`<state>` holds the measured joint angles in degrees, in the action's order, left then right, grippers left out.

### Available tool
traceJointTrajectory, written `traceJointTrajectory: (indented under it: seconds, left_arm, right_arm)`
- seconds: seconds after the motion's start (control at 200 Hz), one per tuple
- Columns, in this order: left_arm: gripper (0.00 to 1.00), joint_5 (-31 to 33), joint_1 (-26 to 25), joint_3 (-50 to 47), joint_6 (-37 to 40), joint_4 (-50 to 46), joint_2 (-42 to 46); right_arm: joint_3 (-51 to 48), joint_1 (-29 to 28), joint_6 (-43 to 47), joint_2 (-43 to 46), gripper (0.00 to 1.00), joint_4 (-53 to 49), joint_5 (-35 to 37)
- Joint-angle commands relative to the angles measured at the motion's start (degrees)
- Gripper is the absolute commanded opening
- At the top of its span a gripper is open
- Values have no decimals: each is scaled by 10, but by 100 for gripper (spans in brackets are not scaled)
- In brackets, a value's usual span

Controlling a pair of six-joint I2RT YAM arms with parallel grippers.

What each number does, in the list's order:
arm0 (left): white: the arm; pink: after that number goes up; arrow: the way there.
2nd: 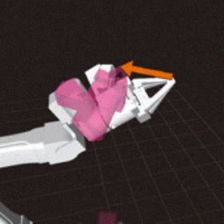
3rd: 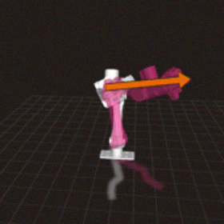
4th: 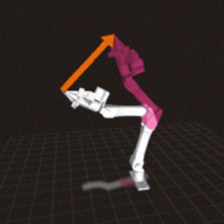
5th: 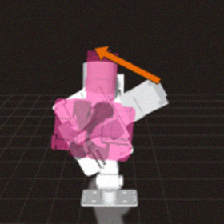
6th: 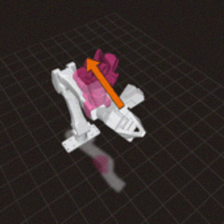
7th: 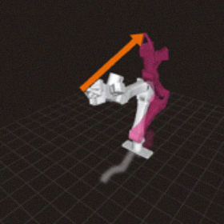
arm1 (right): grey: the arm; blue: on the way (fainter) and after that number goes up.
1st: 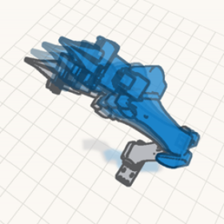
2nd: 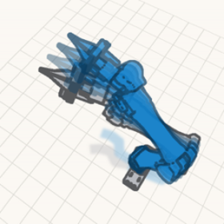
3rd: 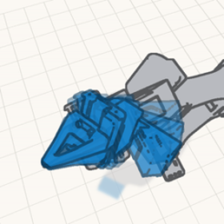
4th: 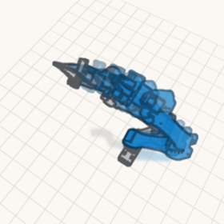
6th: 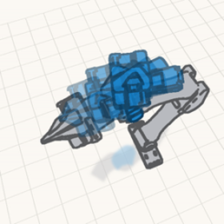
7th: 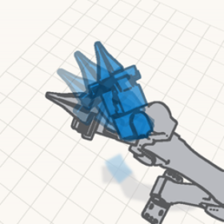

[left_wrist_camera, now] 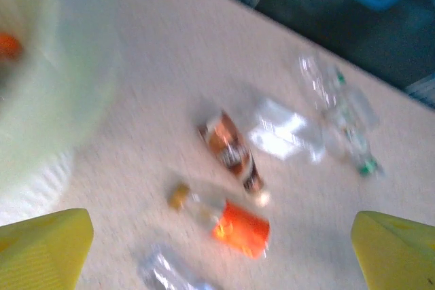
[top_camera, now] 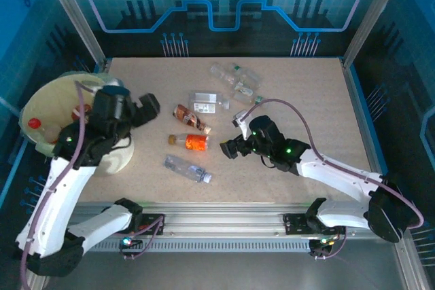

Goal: Put the plastic bottles in the bin

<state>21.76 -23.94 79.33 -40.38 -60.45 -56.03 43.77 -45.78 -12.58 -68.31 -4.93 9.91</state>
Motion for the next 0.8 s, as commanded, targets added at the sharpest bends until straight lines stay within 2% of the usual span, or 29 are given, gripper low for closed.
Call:
traceJointTrajectory:
  seconds: [0.0, 0.08, 0.245, 0.35, 0.59, 0.795]
  left_arm:
    - [99, -7, -64, -55, -147, -35, -3]
    - [99, -37, -89, -108, -210, -28, -1]
    - [99, -177, -90, -258, -316, 70, 5]
    - [99, -232, -91, -328, -378, 125, -16]
    - [99, -228, -94, -380, -428, 191, -56]
    - [99, -228, -94, -386, -440, 228, -136]
  right_arm:
    - [-17, 3, -34, 22, 100, 12, 51]
    - [-26, 9, -48, 31, 100, 7, 65]
    - [-39, 23, -73, 41, 100, -3, 76]
    - [-38, 28, -80, 44, 100, -12, 80]
    - [-40, 30, -91, 48, 100, -24, 88]
    - [-37, 31, -92, 52, 100, -34, 92]
